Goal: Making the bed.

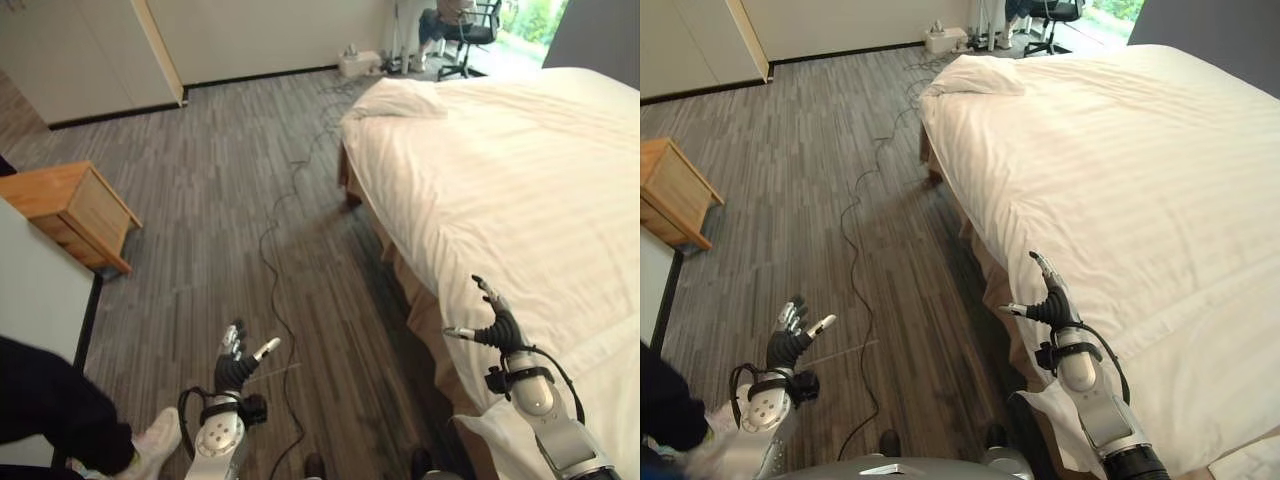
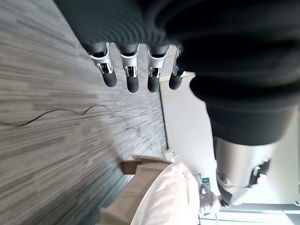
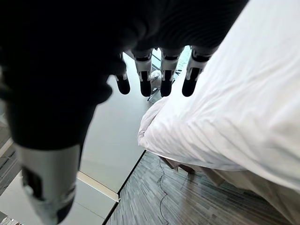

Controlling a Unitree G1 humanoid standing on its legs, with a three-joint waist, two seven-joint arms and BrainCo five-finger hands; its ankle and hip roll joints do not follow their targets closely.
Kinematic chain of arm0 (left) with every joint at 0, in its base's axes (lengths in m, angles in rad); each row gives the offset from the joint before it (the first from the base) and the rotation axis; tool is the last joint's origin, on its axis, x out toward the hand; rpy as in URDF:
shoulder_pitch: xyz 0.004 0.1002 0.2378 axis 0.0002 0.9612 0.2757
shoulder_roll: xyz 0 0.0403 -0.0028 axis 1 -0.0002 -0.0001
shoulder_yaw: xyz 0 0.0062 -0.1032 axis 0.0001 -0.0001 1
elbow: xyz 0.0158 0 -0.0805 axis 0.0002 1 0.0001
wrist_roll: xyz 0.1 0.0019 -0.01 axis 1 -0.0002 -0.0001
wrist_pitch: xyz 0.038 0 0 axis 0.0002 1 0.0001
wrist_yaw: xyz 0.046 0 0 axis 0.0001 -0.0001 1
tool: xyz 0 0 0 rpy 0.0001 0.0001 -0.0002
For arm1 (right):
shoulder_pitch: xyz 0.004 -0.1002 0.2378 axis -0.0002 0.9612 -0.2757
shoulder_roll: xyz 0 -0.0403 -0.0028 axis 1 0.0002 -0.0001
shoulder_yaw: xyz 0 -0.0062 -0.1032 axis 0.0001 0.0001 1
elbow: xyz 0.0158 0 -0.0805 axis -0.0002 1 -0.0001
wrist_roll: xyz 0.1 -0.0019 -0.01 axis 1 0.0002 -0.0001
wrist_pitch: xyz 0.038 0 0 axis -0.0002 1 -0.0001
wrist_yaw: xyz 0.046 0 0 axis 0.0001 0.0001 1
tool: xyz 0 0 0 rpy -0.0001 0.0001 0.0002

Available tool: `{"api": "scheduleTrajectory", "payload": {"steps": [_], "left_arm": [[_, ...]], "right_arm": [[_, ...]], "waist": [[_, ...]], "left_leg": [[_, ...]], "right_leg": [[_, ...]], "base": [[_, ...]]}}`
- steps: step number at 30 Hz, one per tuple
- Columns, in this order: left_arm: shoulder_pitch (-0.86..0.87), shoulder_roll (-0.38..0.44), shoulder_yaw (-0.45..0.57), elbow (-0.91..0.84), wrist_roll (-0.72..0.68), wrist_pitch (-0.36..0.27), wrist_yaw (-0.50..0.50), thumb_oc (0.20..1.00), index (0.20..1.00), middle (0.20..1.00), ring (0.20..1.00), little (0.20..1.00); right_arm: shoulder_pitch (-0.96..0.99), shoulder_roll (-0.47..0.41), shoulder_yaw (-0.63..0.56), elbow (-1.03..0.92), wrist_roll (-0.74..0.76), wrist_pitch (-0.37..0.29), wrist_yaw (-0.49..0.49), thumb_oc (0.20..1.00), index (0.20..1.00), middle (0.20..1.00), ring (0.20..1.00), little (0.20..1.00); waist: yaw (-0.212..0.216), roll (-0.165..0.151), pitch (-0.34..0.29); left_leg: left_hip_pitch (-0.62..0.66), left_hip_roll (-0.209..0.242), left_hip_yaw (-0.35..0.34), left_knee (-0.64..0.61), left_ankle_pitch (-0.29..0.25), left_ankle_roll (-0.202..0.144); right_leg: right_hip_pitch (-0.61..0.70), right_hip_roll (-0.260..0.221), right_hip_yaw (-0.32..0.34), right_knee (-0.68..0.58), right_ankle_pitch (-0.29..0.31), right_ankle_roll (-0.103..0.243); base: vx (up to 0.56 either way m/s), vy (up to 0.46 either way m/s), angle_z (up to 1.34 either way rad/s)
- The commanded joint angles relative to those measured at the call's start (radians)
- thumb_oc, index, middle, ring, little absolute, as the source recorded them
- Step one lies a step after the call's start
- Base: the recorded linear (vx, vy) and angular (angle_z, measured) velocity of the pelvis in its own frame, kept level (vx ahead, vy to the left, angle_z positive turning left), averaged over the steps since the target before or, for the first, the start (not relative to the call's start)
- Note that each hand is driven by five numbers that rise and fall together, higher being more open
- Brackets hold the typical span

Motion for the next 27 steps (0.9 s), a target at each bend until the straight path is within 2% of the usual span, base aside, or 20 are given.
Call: {"api": "scheduleTrajectory", "payload": {"steps": [1, 5, 6, 7, 8, 9, 10, 11, 13, 15, 16, 17, 18, 19, 21, 23, 24, 25, 26, 27], "left_arm": [[-0.087, 0.099, 0.061, -0.073, 0.079, -0.038, 0.066, 1.0, 1.0, 1.0, 1.0, 1.0], [-0.122, 0.103, 0.062, -0.09, 0.05, -0.06, 0.071, 1.0, 1.0, 1.0, 1.0, 1.0], [-0.132, 0.103, 0.056, -0.101, 0.043, -0.066, 0.07, 1.0, 1.0, 1.0, 1.0, 1.0], [0.074, 0.049, 0.045, -0.227, 0.008, -0.156, 0.04, 1.0, 1.0, 1.0, 1.0, 1.0], [-0.055, 0.09, 0.055, -0.22, 0.006, -0.12, 0.045, 1.0, 1.0, 1.0, 1.0, 1.0], [-0.088, 0.108, 0.069, -0.219, -0.007, -0.111, 0.029, 1.0, 1.0, 1.0, 1.0, 1.0], [-0.088, 0.109, 0.07, -0.22, -0.009, -0.11, 0.028, 1.0, 1.0, 1.0, 1.0, 1.0], [-0.075, 0.116, 0.09, -0.239, -0.027, -0.126, 0.009, 1.0, 1.0, 1.0, 1.0, 1.0], [-0.081, 0.115, 0.082, -0.235, -0.031, -0.132, 0.005, 1.0, 1.0, 1.0, 1.0, 1.0], [-0.086, 0.107, 0.085, -0.229, -0.046, -0.131, 0.002, 1.0, 1.0, 1.0, 1.0, 1.0], [-0.091, 0.102, 0.086, -0.224, -0.048, -0.131, 0.004, 1.0, 1.0, 1.0, 1.0, 1.0], [-0.095, 0.093, 0.088, -0.22, -0.057, -0.131, 0.007, 1.0, 1.0, 1.0, 1.0, 1.0], [-0.095, 0.089, 0.092, -0.217, -0.06, -0.131, 0.007, 1.0, 1.0, 1.0, 1.0, 1.0], [-0.096, 0.082, 0.097, -0.211, -0.057, -0.128, 0.009, 1.0, 1.0, 1.0, 1.0, 1.0], [-0.094, 0.076, 0.101, -0.207, -0.057, -0.124, 0.01, 1.0, 1.0, 1.0, 1.0, 1.0], [-0.083, 0.069, 0.102, -0.205, -0.048, -0.118, 0.0, 1.0, 1.0, 1.0, 1.0, 1.0], [-0.082, 0.068, 0.102, -0.205, -0.048, -0.118, 0.0, 1.0, 1.0, 1.0, 1.0, 1.0], [-0.074, 0.066, 0.107, -0.207, -0.035, -0.117, -0.004, 1.0, 1.0, 1.0, 1.0, 1.0], [-0.073, 0.066, 0.107, -0.207, -0.035, -0.117, -0.004, 1.0, 1.0, 1.0, 1.0, 1.0], [-0.069, 0.064, 0.109, -0.21, -0.027, -0.116, -0.012, 1.0, 1.0, 1.0, 1.0, 1.0]], "right_arm": [[-0.135, 0.056, -0.013, -0.057, 0.032, -0.045, -0.027, 1.0, 1.0, 1.0, 1.0, 1.0], [-0.158, 0.029, -0.037, -0.097, 0.019, -0.043, -0.036, 1.0, 1.0, 1.0, 1.0, 1.0], [-0.166, 0.018, -0.042, -0.105, 0.018, -0.044, -0.041, 1.0, 1.0, 1.0, 1.0, 1.0], [-0.16, 0.004, -0.065, -0.076, 0.019, -0.06, -0.109, 1.0, 1.0, 1.0, 1.0, 1.0], [-0.181, 0.007, -0.072, -0.133, 0.022, -0.072, -0.072, 1.0, 1.0, 1.0, 1.0, 1.0], [-0.174, 0.005, -0.08, -0.132, 0.02, -0.065, -0.055, 1.0, 1.0, 1.0, 1.0, 1.0], [-0.173, 0.007, -0.08, -0.132, 0.02, -0.065, -0.054, 1.0, 1.0, 1.0, 1.0, 1.0], [-0.17, 0.009, -0.077, -0.129, 0.039, -0.075, -0.051, 1.0, 1.0, 1.0, 1.0, 1.0], [-0.184, -0.015, -0.067, -0.123, 0.062, -0.083, -0.046, 1.0, 1.0, 1.0, 1.0, 1.0], [-0.201, -0.036, -0.057, -0.124, 0.065, -0.081, -0.035, 1.0, 1.0, 1.0, 1.0, 1.0], [-0.209, -0.046, -0.059, -0.118, 0.068, -0.082, -0.04, 1.0, 1.0, 1.0, 1.0, 1.0], [-0.22, -0.052, -0.055, -0.115, 0.07, -0.076, -0.04, 1.0, 1.0, 1.0, 1.0, 1.0], [-0.228, -0.055, -0.052, -0.114, 0.069, -0.072, -0.039, 1.0, 1.0, 1.0, 1.0, 1.0], [-0.232, -0.059, -0.053, -0.118, 0.069, -0.067, -0.038, 1.0, 1.0, 1.0, 1.0, 1.0], [-0.233, -0.061, -0.052, -0.123, 0.07, -0.062, -0.036, 1.0, 1.0, 1.0, 1.0, 1.0], [-0.232, -0.068, -0.054, -0.129, 0.073, -0.061, -0.028, 1.0, 1.0, 1.0, 1.0, 1.0], [-0.232, -0.068, -0.053, -0.129, 0.073, -0.061, -0.028, 1.0, 1.0, 1.0, 1.0, 1.0], [-0.238, -0.067, -0.047, -0.122, 0.076, -0.062, -0.026, 1.0, 1.0, 1.0, 1.0, 1.0], [-0.238, -0.068, -0.047, -0.121, 0.076, -0.062, -0.026, 1.0, 1.0, 1.0, 1.0, 1.0], [-0.237, -0.07, -0.047, -0.119, 0.076, -0.062, -0.022, 1.0, 1.0, 1.0, 1.0, 1.0]], "waist": [[-0.005, -0.042, 0.099], [0.003, -0.035, 0.133], [0.002, -0.034, 0.143], [0.05, -0.027, 0.167], [0.031, -0.032, 0.168], [0.026, -0.04, 0.153], [0.025, -0.04, 0.153], [0.023, -0.043, 0.142], [0.016, -0.039, 0.144], [0.031, -0.025, 0.177], [0.028, -0.015, 0.184], [0.032, -0.009, 0.192], [0.032, -0.002, 0.189], [0.036, 0.002, 0.199], [0.039, 0.004, 0.198], [0.046, 0.017, 0.182], [0.046, 0.015, 0.183], [0.054, 0.034, 0.172], [0.054, 0.032, 0.172], [0.057, 0.043, 0.166]], "left_leg": [[0.036, -0.084, -0.023, 0.07, -0.212, 0.075], [0.043, -0.072, -0.025, 0.06, -0.221, 0.067], [0.042, -0.068, -0.03, 0.059, -0.225, 0.061], [0.037, -0.066, -0.055, 0.061, -0.229, 0.057], [0.042, -0.054, -0.069, 0.055, -0.24, 0.034], [0.039, -0.059, -0.071, 0.054, -0.255, 0.025], [0.039, -0.057, -0.072, 0.055, -0.257, 0.025], [0.041, -0.052, -0.061, 0.108, -0.29, 0.013], [-0.01, -0.027, -0.05, 0.291, -0.335, -0.007], [-0.145, 0.004, -0.044, 0.579, -0.263, -0.033], [-0.199, 0.022, -0.038, 0.68, -0.228, -0.033], [-0.228, 0.044, -0.01, 0.753, -0.215, -0.027], [-0.243, 0.055, 0.011, 0.763, -0.227, -0.029], [-0.266, 0.055, 0.043, 0.754, -0.23, -0.02], [-0.287, 0.043, 0.054, 0.739, -0.241, -0.018], [-0.299, -0.013, 0.097, 0.558, -0.271, 0.008], [-0.293, -0.017, 0.1, 0.551, -0.269, 0.009], [-0.303, -0.058, 0.132, 0.405, -0.219, 0.014], [-0.299, -0.061, 0.133, 0.398, -0.215, 0.014], [-0.299, -0.075, 0.147, 0.323, -0.173, 0.01]], "right_leg": [[-0.133, 0.027, 0.047, 0.433, -0.088, 0.06], [-0.208, 0.006, 0.027, 0.427, -0.125, 0.043], [-0.218, 0.004, 0.026, 0.372, -0.137, 0.032], [-0.219, -0.013, 0.004, 0.297, -0.13, 0.025], [-0.249, -0.018, 0.024, 0.187, -0.12, 0.022], [-0.226, -0.015, 0.037, 0.098, -0.109, 0.017], [-0.218, -0.013, 0.035, 0.083, -0.103, 0.016], [-0.194, -0.017, 0.028, 0.057, -0.082, 0.011], [-0.149, -0.006, 0.025, 0.035, -0.085, -0.015], [-0.095, -0.002, 0.007, 0.02, -0.108, -0.059], [-0.075, 0.007, -0.013, 0.005, -0.119, -0.082], [-0.049, 0.012, -0.023, 0.0, -0.138, -0.095], [-0.03, 0.017, -0.026, -0.006, -0.159, -0.097], [-0.022, 0.015, -0.03, -0.008, -0.154, -0.102], [-0.008, 0.016, -0.026, -0.017, -0.16, -0.102], [0.022, 0.019, -0.022, -0.046, -0.17, -0.088], [0.023, 0.016, -0.02, -0.047, -0.169, -0.087], [0.052, 0.036, -0.016, -0.06, -0.18, -0.08], [0.053, 0.034, -0.015, -0.06, -0.18, -0.079], [0.073, 0.049, -0.017, -0.069, -0.191, -0.077]], "base": [[0.05, 0.067, -0.06], [0.12, -0.026, -0.05], [0.07, -0.149, 0.35], [0.26, -0.288, 0.3], [0.31, -0.336, 0.0], [0.31, -0.227, 0.21], [0.36, -0.213, 0.71], [0.34, -0.198, 0.91], [0.36, -0.278, 0.21], [0.17, -0.228, 0.06], [0.16, -0.212, 0.1], [0.25, -0.167, 0.15], [0.22, -0.112, 0.28], [0.22, -0.062, 0.19], [0.18, -0.022, 0.03], [0.28, 0.029, 0.03], [0.31, 0.083, 0.1], [0.2, 0.056, 0.11], [0.32, 0.077, 0.13], [0.45, 0.051, 0.06]]}}
